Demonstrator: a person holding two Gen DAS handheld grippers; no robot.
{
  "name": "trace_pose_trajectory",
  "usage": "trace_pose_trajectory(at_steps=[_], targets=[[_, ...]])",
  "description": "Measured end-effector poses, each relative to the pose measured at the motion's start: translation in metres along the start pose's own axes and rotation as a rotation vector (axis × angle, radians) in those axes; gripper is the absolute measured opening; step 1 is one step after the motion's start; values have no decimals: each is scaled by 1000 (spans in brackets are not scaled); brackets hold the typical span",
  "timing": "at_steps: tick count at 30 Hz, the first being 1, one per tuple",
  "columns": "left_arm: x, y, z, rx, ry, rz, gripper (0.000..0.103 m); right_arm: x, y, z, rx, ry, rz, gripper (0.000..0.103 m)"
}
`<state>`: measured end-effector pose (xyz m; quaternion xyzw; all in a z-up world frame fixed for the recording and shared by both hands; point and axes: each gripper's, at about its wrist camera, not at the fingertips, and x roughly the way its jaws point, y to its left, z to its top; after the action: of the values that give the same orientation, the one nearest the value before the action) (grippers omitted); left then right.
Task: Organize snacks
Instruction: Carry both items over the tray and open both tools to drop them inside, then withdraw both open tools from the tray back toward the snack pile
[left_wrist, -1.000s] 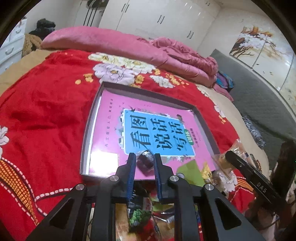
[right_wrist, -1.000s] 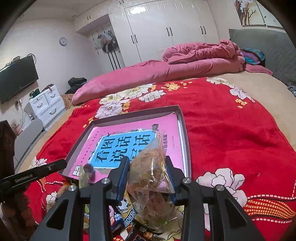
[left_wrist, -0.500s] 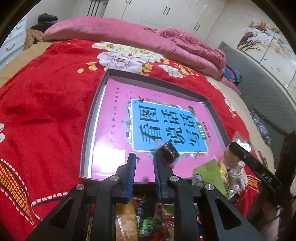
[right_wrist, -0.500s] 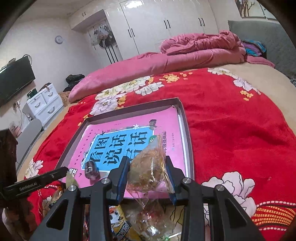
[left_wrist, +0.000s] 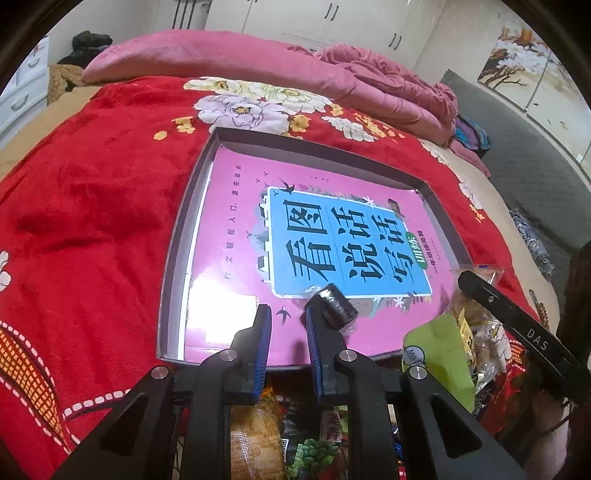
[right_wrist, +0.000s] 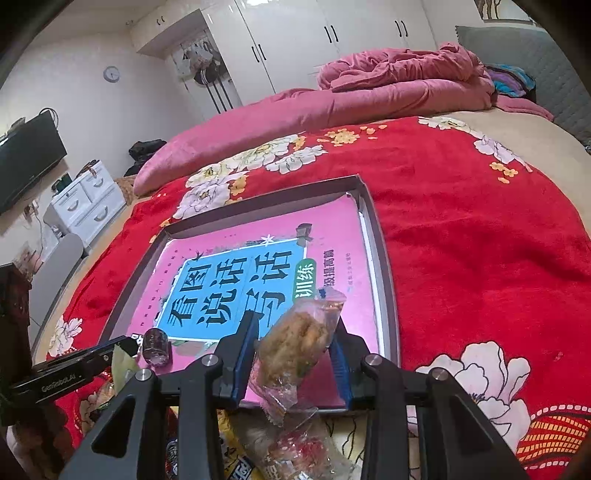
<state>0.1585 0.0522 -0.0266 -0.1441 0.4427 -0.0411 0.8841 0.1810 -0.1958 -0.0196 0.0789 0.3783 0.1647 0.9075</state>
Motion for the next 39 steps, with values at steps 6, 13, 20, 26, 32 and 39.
trace_pose_trajectory(at_steps=[6,13,20,26,32,39], targets=[[0,0,0,-2,1,-3,20,2,5,0,-39,3,-38,44],[0,0,0,-4,1,-4,20,-1,1,2,-32,-4,-61,52],[-1,1,1,-15,-3,-13,20,-17,-2,1,-55,-9,-35,56],[-5,1,0,-10,-10,-15,21,-31,4,-7,-119,1,-38,57],[-9,-1,0,4,-19,-7,32,-24,5,-11,-148,35,-96,57],[-10,1,1,3,-21,-5,36,-17,7,-11,-177,36,-134,59]])
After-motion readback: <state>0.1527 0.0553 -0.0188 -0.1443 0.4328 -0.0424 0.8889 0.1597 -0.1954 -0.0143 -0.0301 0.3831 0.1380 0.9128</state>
